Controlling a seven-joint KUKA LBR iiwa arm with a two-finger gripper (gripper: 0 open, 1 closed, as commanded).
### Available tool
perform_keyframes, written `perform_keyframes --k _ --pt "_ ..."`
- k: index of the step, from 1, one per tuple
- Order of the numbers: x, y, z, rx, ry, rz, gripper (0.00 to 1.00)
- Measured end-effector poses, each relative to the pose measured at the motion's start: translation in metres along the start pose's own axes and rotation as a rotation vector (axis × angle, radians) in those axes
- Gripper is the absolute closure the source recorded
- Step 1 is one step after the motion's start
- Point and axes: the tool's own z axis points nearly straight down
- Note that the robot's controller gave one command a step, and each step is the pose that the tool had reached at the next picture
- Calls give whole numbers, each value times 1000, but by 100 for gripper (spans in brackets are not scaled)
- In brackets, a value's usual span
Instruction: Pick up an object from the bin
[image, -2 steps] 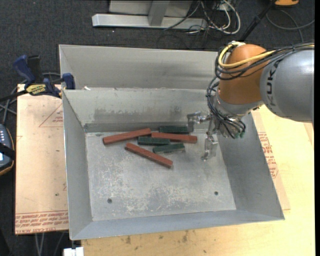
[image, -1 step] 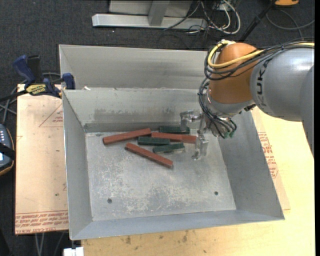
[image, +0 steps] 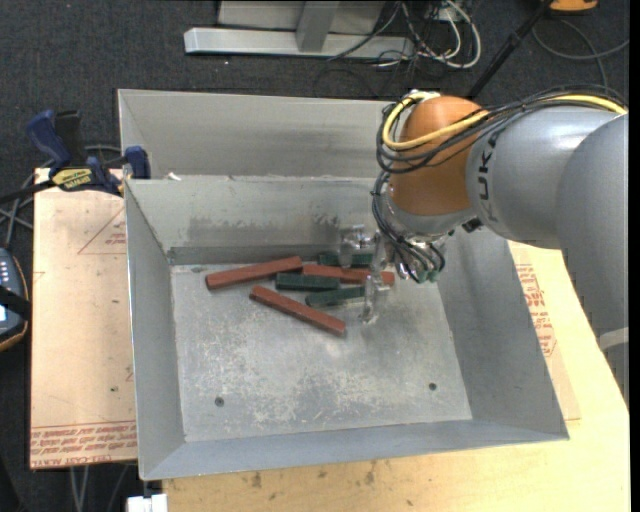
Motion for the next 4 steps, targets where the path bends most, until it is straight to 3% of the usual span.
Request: perform_keyframes --k 1,4 --pt "-4 31 28 1 -2 67 100" --pt "-2 31 14 0 2 66 100"
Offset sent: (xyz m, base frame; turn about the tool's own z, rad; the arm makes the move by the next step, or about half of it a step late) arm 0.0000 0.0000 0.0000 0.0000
